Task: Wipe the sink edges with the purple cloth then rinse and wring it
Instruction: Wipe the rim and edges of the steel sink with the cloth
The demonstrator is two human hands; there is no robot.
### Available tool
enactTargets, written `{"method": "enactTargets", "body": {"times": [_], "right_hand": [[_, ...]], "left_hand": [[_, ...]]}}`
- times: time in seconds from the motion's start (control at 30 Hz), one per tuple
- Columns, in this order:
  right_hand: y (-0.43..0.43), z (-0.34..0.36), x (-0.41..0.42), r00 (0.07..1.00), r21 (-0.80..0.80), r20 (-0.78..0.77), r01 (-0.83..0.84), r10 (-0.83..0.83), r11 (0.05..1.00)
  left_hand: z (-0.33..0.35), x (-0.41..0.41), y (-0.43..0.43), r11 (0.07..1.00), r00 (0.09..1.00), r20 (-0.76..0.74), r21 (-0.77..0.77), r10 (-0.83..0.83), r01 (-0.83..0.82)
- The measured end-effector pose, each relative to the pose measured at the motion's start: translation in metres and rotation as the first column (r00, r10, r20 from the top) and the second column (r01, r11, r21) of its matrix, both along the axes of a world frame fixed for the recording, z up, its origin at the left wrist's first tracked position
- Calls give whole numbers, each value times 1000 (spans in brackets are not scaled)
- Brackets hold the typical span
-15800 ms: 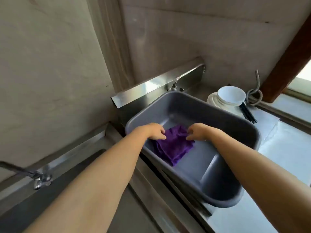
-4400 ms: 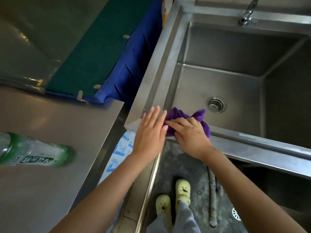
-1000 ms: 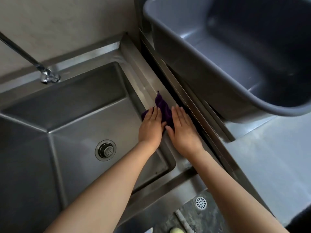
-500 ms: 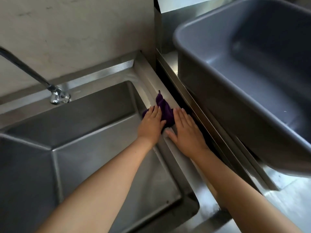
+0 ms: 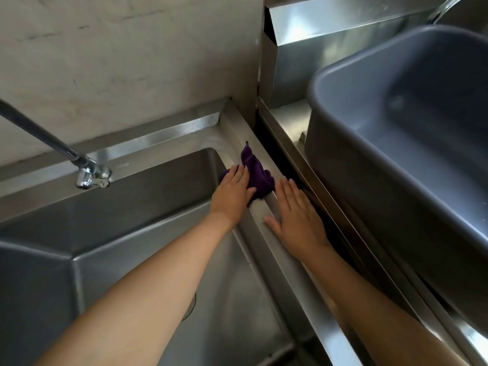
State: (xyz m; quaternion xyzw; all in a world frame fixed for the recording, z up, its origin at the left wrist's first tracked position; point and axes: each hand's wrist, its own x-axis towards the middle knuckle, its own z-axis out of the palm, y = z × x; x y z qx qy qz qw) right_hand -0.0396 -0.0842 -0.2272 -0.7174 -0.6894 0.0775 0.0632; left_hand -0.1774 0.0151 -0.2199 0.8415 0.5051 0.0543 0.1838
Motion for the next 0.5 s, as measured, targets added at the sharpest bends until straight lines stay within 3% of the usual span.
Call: {"method": "enactTargets", "body": {"times": [0.13, 0.3, 0.5], "right_hand": [[15, -1, -3, 999, 24, 45, -10, 9, 1000], [50, 7, -10, 997, -7, -65, -32, 32, 999], [77, 7, -12, 996, -2, -85, -40, 40, 999]], "left_hand": [[-1, -2, 12, 1000, 1000, 7, 2, 20, -20], [-1, -3, 28, 999, 999, -5, 7, 41, -41], [-4, -3, 46, 994, 993, -105, 104, 52, -41]]}}
